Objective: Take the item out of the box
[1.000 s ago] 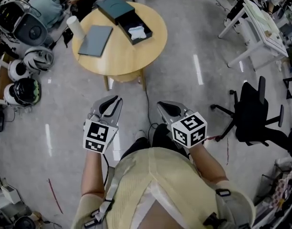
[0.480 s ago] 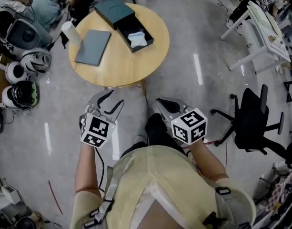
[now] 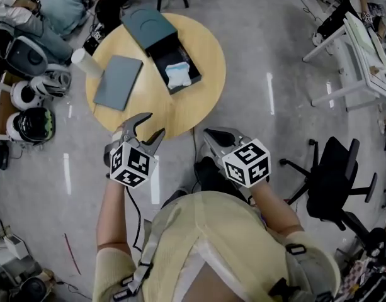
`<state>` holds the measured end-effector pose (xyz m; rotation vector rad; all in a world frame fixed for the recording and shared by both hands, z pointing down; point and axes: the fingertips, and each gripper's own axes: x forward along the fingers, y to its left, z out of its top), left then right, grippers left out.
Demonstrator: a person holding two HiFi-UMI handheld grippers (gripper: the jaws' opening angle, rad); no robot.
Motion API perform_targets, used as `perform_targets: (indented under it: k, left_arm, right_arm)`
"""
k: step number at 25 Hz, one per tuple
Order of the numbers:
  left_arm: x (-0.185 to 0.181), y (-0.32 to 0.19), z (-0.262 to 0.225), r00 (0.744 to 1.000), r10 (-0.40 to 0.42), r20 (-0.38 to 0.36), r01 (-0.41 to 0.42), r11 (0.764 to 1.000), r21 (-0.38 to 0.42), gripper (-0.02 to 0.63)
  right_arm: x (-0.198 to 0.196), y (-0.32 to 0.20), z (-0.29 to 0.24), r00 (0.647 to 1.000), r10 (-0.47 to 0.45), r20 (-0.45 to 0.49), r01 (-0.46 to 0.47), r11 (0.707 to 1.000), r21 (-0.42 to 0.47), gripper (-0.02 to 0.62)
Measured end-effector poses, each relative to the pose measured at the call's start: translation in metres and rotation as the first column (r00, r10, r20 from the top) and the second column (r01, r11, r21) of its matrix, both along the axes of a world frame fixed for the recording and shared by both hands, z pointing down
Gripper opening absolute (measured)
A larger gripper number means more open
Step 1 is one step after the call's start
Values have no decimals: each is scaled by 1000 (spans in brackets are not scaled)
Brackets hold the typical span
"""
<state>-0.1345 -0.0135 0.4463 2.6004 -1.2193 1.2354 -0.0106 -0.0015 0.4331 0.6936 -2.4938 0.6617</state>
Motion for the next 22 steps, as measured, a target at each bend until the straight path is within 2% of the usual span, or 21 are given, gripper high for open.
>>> perform_targets:
  k: [5, 9, 11, 16, 22]
  left_arm:
    - [10, -58, 5, 998, -68, 18, 69, 997, -46, 225]
    - [18, -96, 9, 988, 10, 153, -3, 999, -50, 227]
    - [21, -111, 12, 980, 43, 196, -30, 997, -67, 227]
    - [29, -143, 20, 967, 91, 238, -67, 992, -107, 226]
    - [25, -167, 34, 957, 134, 257, -94, 982, -164, 225]
  right_arm:
    - [15, -46, 8, 999, -42, 0, 42, 999, -23, 5]
    - [26, -77, 15, 997, -72, 7, 72, 996, -44, 5]
    - [30, -89, 19, 996, -89, 12, 89, 995, -53, 5]
    - [36, -113, 30, 992, -122, 25, 123, 989, -76, 5]
    - [34, -120, 45, 994, -102, 41, 106, 986, -127, 5]
